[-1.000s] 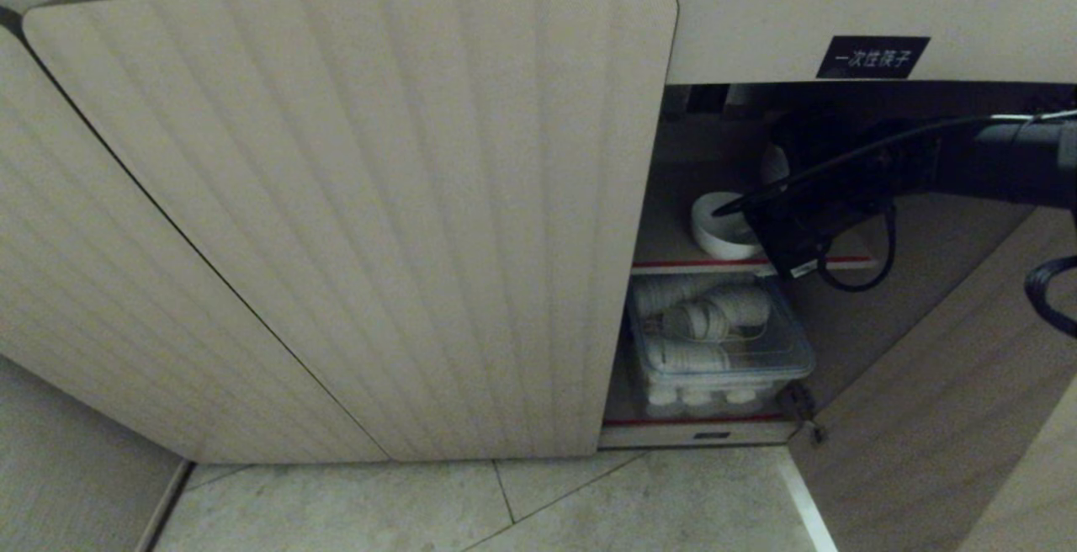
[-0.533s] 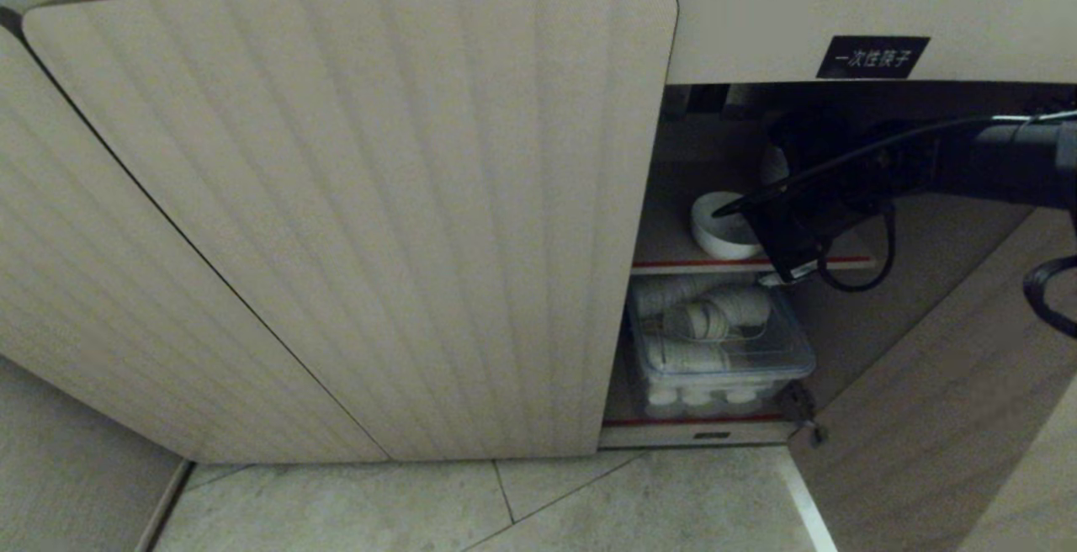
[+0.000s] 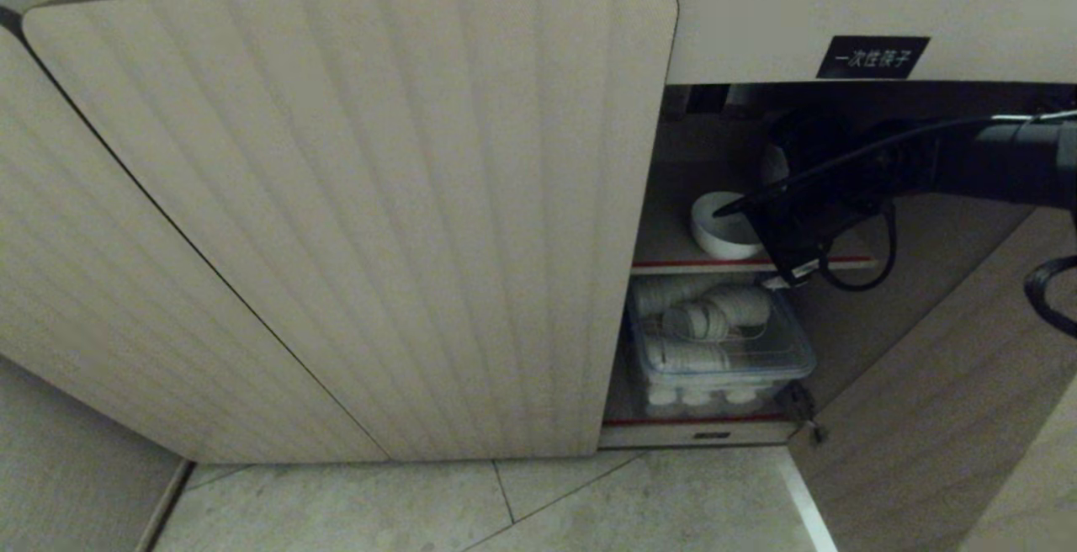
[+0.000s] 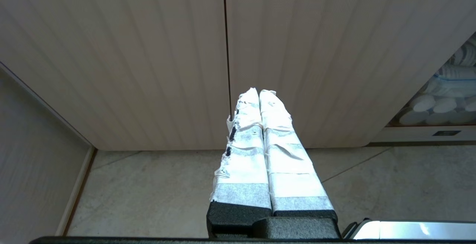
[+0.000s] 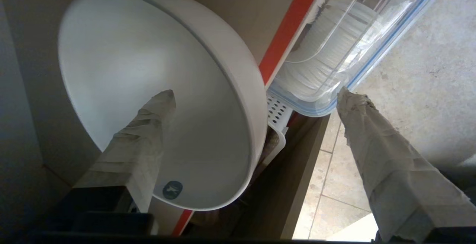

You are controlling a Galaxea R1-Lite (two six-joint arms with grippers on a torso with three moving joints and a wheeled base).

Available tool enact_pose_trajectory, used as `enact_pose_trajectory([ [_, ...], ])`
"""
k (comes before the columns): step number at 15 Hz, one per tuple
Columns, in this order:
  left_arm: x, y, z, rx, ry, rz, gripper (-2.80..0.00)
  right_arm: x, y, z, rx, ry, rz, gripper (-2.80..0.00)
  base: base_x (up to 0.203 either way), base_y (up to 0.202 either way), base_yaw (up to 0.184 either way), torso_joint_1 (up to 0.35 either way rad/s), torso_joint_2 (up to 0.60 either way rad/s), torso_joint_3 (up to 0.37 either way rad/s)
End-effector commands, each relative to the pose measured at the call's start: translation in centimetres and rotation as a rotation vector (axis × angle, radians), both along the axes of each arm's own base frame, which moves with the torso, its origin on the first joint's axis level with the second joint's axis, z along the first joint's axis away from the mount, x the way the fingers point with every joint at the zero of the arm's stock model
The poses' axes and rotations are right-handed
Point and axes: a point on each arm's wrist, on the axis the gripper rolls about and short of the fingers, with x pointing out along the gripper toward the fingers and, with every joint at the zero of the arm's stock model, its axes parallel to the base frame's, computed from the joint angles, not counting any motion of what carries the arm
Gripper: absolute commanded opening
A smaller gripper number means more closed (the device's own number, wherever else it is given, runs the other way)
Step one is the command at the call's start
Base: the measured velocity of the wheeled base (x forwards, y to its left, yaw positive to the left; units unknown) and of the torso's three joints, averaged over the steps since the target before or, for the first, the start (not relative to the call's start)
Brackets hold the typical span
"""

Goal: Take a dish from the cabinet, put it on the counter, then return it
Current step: Put it back into the cabinet

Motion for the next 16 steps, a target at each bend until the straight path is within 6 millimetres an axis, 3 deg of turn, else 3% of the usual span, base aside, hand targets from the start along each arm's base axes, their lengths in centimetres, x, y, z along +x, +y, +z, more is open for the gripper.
enact_pose_trajectory([
  [1, 0.0, 0.0, 0.0, -0.001, 0.0, 0.0, -2.8, -0.06, -0.02, 0.06, -0.013, -0.001, 0.002, 0.0, 0.0, 0.0, 0.0, 0.0, 0.0, 0.0],
  [16, 0.0, 0.0, 0.0, 0.0, 0.0, 0.001, -2.8, 0.1, -0.11, 1.06, -0.224, -0.088, 0.058, 0.0, 0.0, 0.0, 0.0, 0.0, 0.0, 0.0],
])
